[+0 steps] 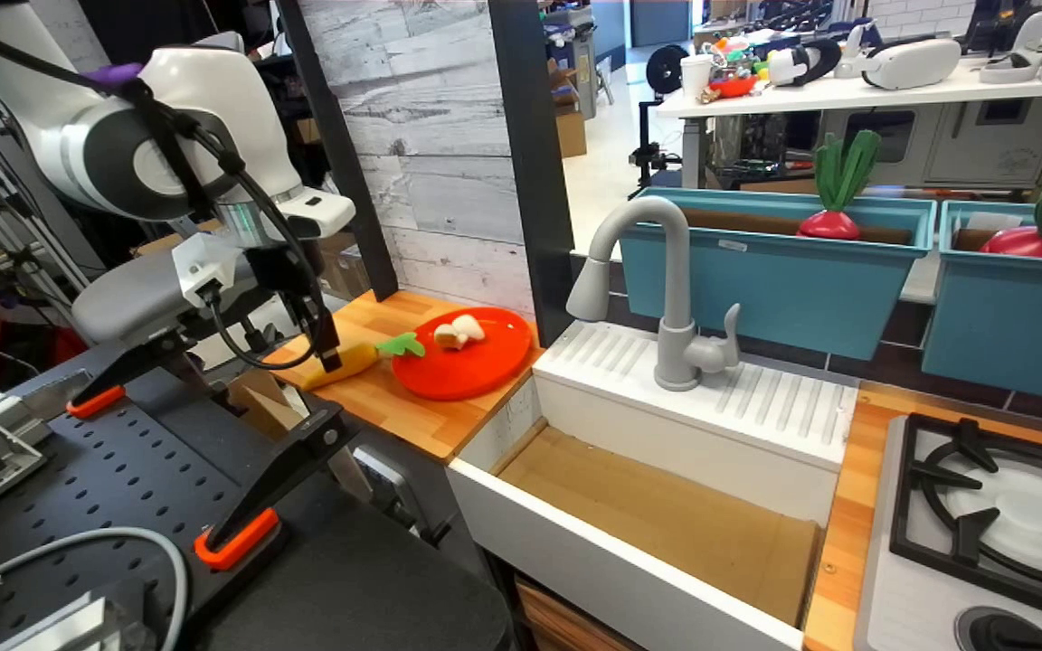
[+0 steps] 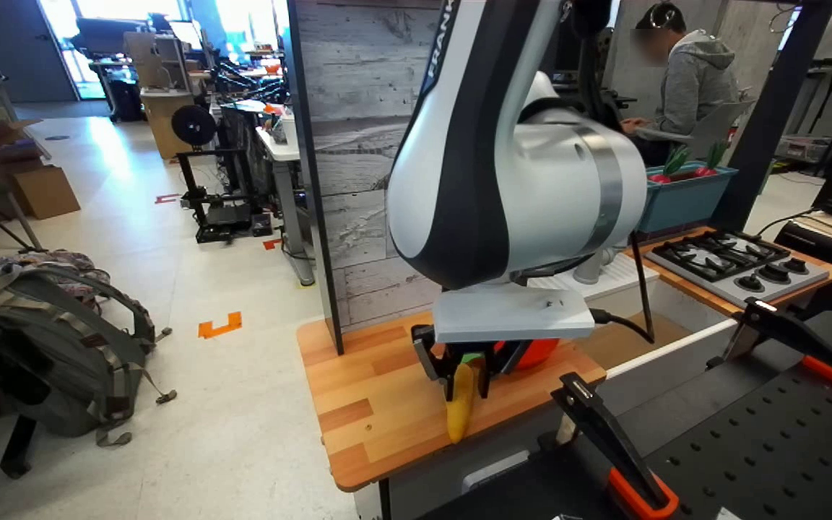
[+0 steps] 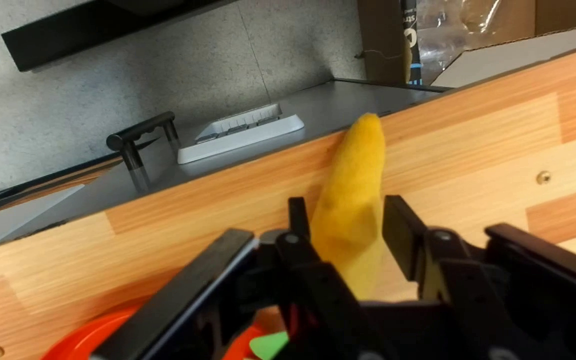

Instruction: Move the yellow object forward.

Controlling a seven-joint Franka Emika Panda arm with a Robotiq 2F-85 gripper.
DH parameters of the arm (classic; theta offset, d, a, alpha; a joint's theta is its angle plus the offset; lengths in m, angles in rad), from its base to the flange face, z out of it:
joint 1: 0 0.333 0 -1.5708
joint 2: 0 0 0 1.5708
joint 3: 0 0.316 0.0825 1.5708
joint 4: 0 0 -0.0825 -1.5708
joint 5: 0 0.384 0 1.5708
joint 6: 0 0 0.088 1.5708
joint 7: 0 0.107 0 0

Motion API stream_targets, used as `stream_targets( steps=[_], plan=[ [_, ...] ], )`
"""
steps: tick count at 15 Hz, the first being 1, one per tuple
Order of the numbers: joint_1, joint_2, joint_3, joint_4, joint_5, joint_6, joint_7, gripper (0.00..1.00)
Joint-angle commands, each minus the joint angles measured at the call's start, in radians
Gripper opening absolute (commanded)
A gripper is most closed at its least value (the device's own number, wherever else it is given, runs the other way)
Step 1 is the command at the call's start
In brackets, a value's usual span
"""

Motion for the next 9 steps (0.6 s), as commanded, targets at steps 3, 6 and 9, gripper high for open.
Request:
stream_targets(
  steps=[3, 6, 9],
  plan=[
    [-0.007, -0.010, 0.000, 0.029, -0.020, -0.028, 0.031, 0.91],
    [-0.018, -0.060, 0.011, 0.008, -0.012, -0.031, 0.034, 1.00],
    [-0.056, -0.181, 0.057, -0.071, -0.007, -0.040, 0.000, 1.00]
  ],
)
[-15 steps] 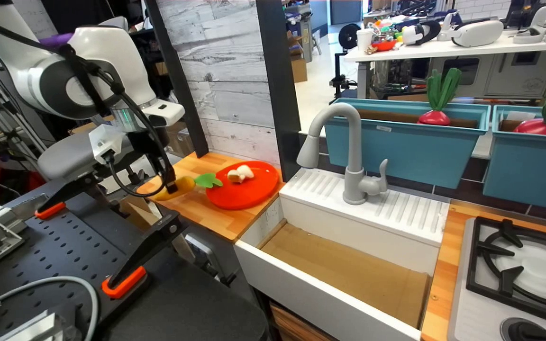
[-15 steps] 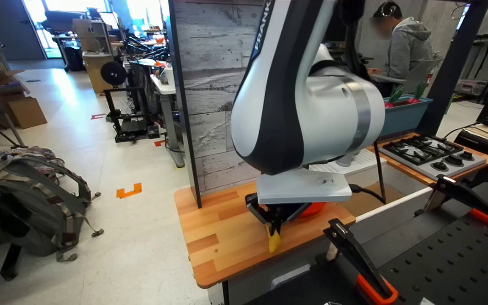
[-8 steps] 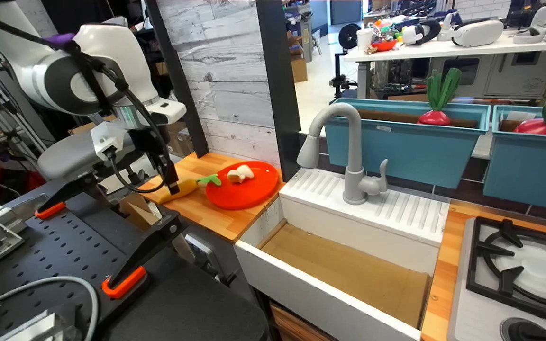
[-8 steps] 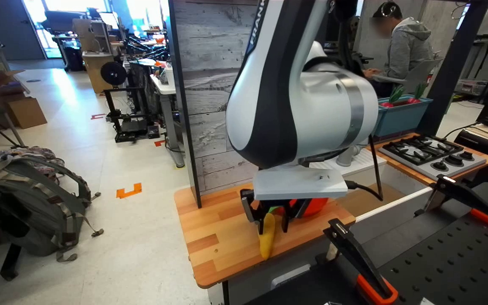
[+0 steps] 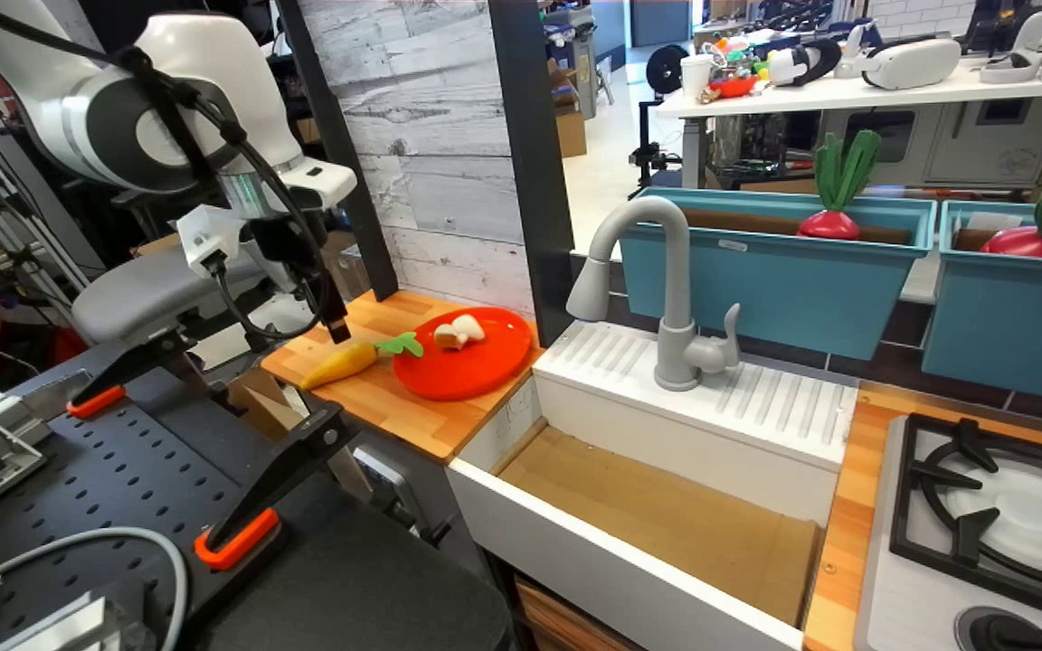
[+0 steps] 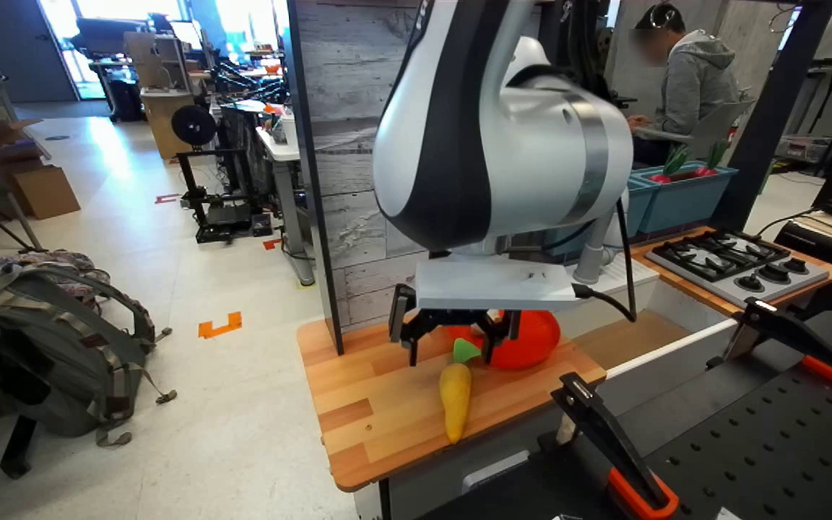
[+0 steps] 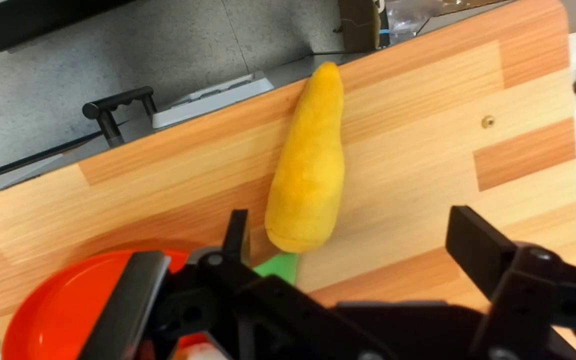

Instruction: Move the yellow object forward.

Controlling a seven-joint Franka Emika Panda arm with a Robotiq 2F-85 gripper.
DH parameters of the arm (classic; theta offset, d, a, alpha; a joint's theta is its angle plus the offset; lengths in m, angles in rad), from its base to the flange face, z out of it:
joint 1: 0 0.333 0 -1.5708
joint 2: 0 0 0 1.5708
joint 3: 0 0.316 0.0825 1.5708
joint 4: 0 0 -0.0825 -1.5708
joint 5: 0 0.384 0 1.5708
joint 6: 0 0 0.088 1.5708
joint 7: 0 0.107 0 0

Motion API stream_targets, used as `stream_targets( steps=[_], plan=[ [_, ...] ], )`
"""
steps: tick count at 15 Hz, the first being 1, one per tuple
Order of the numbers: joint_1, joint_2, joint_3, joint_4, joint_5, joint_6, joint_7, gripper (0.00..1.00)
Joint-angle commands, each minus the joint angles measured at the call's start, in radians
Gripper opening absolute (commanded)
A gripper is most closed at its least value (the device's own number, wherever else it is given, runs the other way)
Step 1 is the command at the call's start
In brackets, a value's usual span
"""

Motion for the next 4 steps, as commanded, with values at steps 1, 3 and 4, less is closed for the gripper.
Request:
stream_targets(
  steps=[1, 3, 4],
  plan=[
    [-0.066, -0.179, 0.073, -0.114, -0.001, -0.046, -0.030, 1.00],
    [-0.042, -0.103, 0.051, -0.054, -0.016, -0.018, 0.000, 1.00],
    [-0.054, -0.144, 0.065, -0.077, -0.015, -0.035, -0.007, 1.00]
  ],
)
